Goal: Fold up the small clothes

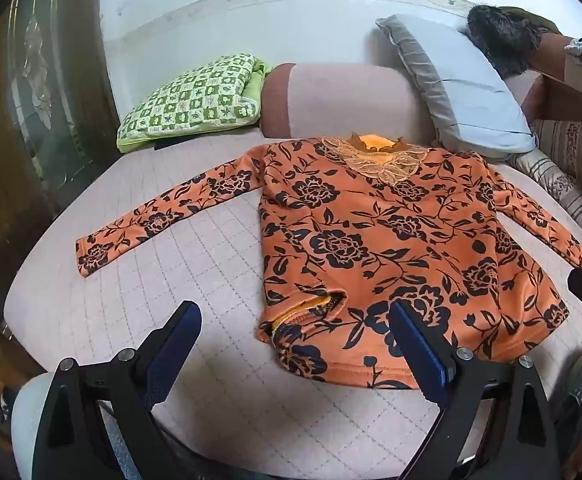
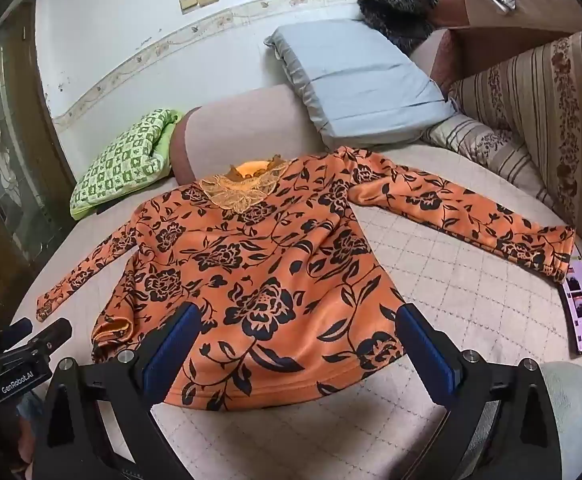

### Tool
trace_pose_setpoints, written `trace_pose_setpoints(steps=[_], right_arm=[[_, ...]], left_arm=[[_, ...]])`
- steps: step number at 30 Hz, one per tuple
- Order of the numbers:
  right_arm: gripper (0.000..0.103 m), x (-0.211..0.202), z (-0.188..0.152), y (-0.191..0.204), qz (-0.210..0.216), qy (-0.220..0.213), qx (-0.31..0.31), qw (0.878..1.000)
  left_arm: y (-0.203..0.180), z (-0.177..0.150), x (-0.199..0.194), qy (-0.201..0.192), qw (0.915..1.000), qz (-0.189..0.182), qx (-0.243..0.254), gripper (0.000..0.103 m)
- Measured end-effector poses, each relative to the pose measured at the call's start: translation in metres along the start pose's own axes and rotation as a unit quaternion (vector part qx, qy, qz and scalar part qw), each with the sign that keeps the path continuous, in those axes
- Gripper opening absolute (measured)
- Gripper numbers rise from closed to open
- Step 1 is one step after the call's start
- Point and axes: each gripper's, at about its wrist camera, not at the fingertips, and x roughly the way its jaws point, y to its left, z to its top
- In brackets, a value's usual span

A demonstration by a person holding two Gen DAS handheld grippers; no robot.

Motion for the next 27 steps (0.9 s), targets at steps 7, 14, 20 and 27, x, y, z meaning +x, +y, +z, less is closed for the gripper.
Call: trace_pose_setpoints(steps=[7,14,20,27], right_arm=[[0.099,0.000,-0.001,0.001,0.013,0.008,-0.003,1.000],[0.098,0.000,0.002,0.008,0.018,0.010,-0.019,1.000],[0.098,-0.004,0.000,0.013,0.018,0.006,-0.033,0.999],[0.098,-0.007,0.001,0.017,0.022,0.000,-0.042,0.999]], left_arm=[[0.003,0.004,0.002,0.011,0.9999,-0.002,-0.002,0.096],[0.000,-0.002,0.004,0.002,1.0000,-0.001,-0.001,0.096],[-0.001,-0.004,0.000,-0.009,1.0000,0.001,-0.002,0.096],[-0.001,-0.003,-0.005,-0.015,0.9999,0.001,0.004,0.096]])
